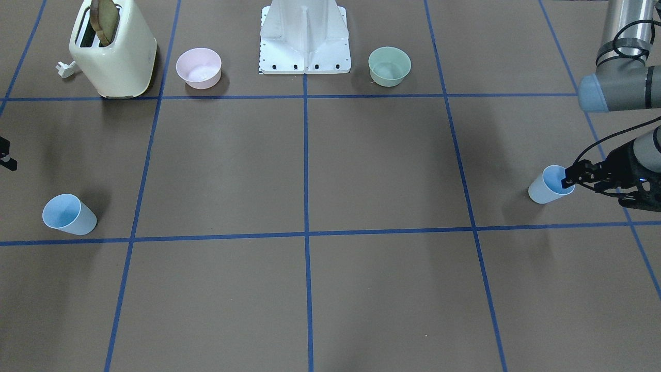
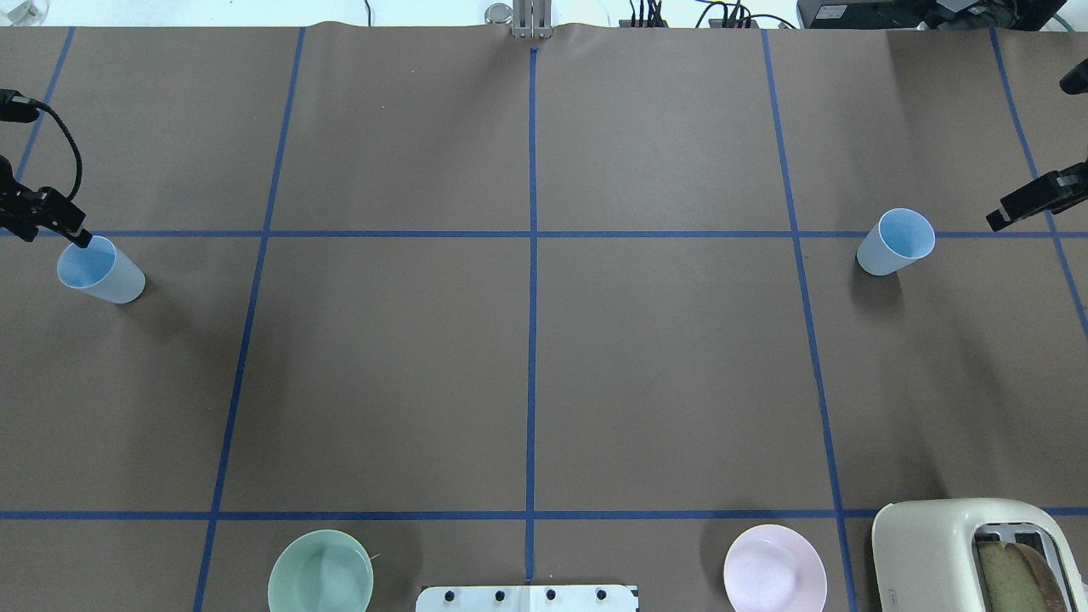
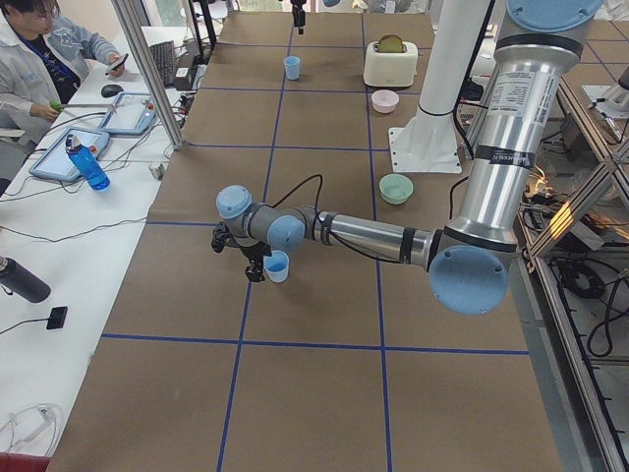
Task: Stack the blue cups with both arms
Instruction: 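Lower the left gripper onto its blue cup while the right gripper descends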
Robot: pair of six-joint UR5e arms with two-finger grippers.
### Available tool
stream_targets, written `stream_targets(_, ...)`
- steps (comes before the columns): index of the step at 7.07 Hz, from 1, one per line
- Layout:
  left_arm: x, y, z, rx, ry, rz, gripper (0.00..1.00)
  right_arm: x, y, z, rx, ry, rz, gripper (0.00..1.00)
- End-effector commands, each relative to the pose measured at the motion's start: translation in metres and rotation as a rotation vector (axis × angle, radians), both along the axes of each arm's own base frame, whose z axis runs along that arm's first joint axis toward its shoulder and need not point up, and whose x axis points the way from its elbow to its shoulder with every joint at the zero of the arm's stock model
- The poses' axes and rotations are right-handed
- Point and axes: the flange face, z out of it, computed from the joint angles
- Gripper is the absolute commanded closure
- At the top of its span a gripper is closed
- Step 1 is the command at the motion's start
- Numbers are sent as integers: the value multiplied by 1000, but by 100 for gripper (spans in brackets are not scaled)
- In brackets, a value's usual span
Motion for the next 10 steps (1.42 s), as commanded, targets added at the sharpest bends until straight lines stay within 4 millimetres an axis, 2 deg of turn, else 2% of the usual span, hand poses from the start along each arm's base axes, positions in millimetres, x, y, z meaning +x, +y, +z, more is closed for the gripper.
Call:
stream_targets(1, 2, 7, 6, -7, -2, 8, 27, -15, -8, -12, -3, -8, -3, 4)
stream_targets(3, 21, 14, 10, -4, 0, 41, 34, -25, -20, -9, -5, -3, -14, 4)
stream_targets(4, 21, 15, 11, -5, -1, 43, 38, -27, -21, -10, -2, -4, -16, 4)
stream_targets(5, 22, 16, 11, -5, -1, 44, 57, -30, -23, -9, -2, -2, -20, 5)
stream_targets(6, 23, 16, 10, -1, 1, 47, 100, -39, -29, -14, 3, -3, -30, 6)
stream_targets(8, 25, 13, -2, 9, 12, 40, 100, -45, -36, -6, -10, 6, -35, 13)
stream_targets(10, 33, 6, -53, -54, 80, 1, 100, -52, -47, -10, -9, 5, -40, 17)
